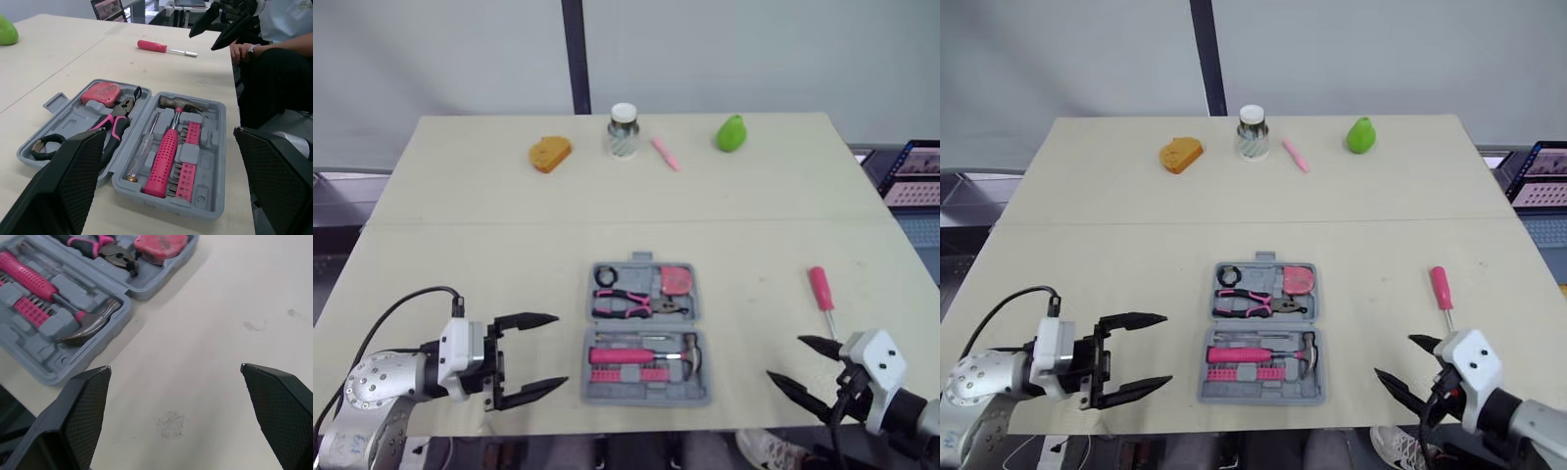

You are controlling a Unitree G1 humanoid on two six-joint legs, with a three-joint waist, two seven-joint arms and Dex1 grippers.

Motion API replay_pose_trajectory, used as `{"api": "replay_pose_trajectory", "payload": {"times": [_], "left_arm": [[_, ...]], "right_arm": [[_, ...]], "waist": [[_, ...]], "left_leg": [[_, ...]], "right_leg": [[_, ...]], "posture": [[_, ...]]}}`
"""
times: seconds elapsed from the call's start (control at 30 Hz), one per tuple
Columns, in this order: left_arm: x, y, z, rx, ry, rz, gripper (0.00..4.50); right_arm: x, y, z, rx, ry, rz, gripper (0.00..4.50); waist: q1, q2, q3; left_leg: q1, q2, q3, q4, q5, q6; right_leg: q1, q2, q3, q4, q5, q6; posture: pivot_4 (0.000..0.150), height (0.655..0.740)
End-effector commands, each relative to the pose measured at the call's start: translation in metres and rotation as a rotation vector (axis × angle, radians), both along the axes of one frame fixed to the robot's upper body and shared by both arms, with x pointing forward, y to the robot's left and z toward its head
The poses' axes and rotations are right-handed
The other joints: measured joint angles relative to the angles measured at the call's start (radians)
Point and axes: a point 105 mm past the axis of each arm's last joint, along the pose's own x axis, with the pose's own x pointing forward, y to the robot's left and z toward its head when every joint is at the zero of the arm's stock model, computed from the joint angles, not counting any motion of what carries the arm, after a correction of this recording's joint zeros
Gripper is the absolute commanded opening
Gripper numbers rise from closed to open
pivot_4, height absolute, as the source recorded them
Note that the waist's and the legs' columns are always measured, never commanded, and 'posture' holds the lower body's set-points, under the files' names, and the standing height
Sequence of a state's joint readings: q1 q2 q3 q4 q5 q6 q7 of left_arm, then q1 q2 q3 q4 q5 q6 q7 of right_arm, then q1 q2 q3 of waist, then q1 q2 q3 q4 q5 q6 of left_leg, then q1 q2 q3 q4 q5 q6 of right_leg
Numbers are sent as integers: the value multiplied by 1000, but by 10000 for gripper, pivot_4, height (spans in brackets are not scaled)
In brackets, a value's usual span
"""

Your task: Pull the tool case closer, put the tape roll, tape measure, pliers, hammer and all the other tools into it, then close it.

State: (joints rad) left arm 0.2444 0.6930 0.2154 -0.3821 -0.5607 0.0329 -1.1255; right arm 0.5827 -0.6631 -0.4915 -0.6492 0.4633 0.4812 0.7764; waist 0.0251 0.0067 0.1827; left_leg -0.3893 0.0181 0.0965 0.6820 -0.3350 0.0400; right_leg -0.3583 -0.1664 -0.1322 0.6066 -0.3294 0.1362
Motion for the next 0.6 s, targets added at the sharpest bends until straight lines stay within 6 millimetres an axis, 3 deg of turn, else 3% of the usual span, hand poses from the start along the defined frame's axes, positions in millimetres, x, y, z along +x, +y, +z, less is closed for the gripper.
{"api": "replay_pose_trajectory", "payload": {"times": [0.03, 0.2, 0.33, 0.6], "left_arm": [[1, -8, 6, -21, -25, -8, 44788], [6, -13, 8, -46, -20, -12, 44788], [7, -14, 8, -50, -12, -17, 44788], [8, -12, 8, -40, -13, -9, 44788]], "right_arm": [[10, -16, 23, -30, -98, -106, 45000], [26, -56, 44, -84, -157, -315, 45000], [35, -77, 37, -79, -62, -441, 45000], [58, -90, 28, 18, 31, -582, 45000]], "waist": [[0, 0, 0], [0, 0, 0], [0, 0, 0], [-2, 1, 0]], "left_leg": [[0, 0, 0, 0, 0, 0], [0, -1, 0, 0, 2, 3], [0, -1, 0, 0, 2, 4], [-1, -1, 0, 0, 3, 4]], "right_leg": [[0, 0, 0, 0, 0, 0], [-1, 1, 0, 1, 0, 0], [-1, 1, 0, 1, 0, 0], [-1, 0, 0, 2, 0, 0]], "posture": [[1500, 6950], [1500, 6950], [1500, 6950], [1500, 6950]]}}
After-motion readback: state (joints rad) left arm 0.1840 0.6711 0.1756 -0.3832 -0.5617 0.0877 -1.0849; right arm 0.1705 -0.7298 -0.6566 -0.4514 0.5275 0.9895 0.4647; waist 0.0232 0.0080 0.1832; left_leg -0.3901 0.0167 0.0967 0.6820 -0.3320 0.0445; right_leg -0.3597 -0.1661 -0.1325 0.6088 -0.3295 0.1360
